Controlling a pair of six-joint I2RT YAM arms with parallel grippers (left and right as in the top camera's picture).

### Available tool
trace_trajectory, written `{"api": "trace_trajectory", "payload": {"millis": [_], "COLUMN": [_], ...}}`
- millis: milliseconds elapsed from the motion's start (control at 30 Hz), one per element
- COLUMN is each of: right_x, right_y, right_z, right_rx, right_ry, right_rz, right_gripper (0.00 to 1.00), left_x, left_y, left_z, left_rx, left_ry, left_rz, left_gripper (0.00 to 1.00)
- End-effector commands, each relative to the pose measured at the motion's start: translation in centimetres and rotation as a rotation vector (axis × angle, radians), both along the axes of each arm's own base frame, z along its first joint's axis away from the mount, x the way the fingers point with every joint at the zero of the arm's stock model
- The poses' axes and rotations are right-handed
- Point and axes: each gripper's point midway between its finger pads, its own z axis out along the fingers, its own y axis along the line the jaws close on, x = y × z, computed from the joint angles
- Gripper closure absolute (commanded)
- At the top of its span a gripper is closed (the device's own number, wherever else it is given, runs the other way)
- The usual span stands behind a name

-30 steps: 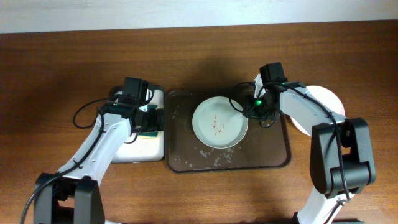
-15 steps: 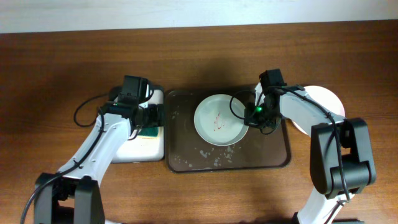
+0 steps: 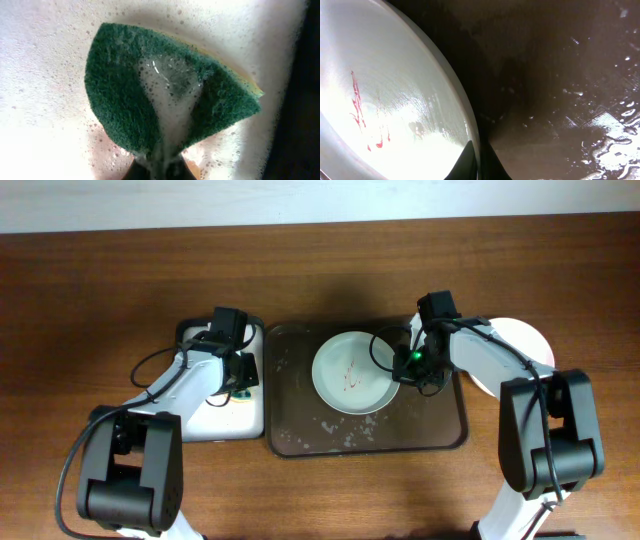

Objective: Clean dirty plates on tray and stack at the side
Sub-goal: 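Dip the sponge in the soapy water with the left gripper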

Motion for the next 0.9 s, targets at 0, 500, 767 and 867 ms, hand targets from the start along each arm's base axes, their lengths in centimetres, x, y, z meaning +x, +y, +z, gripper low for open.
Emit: {"api": "trace_trajectory", "payload": {"millis": [0,500,767,867], "right_x": [-1.0,-1.0,-1.0,-1.0], "right_y": [-0.7,-0.7,-0.7,-0.7], "right_z": [-1.0,-1.0,-1.0,-1.0], "right_rx": [-0.041,-0.041,-0.041,-0.041], "right_ry": [0.044,0.044,0.043,0.042], "right_rz": [-0.013,-0.012,-0.012,-0.012], "right_gripper": [0.96,0.96,0.96,0.96], "left_x": [1.2,3.2,7.3,7.8], "left_y": [0.4,1.9,3.7,3.7], "left_z": [2.3,9.4,13.1,13.6], "left_rx": [0.006,0.076,0.164,0.181], "left_ry": [-0.073,-0.299,-0.534,-0.557], "left_rz": [0.023,0.035,0.123,0.101], "left_gripper": [1.00,1.00,1.00,1.00]}}
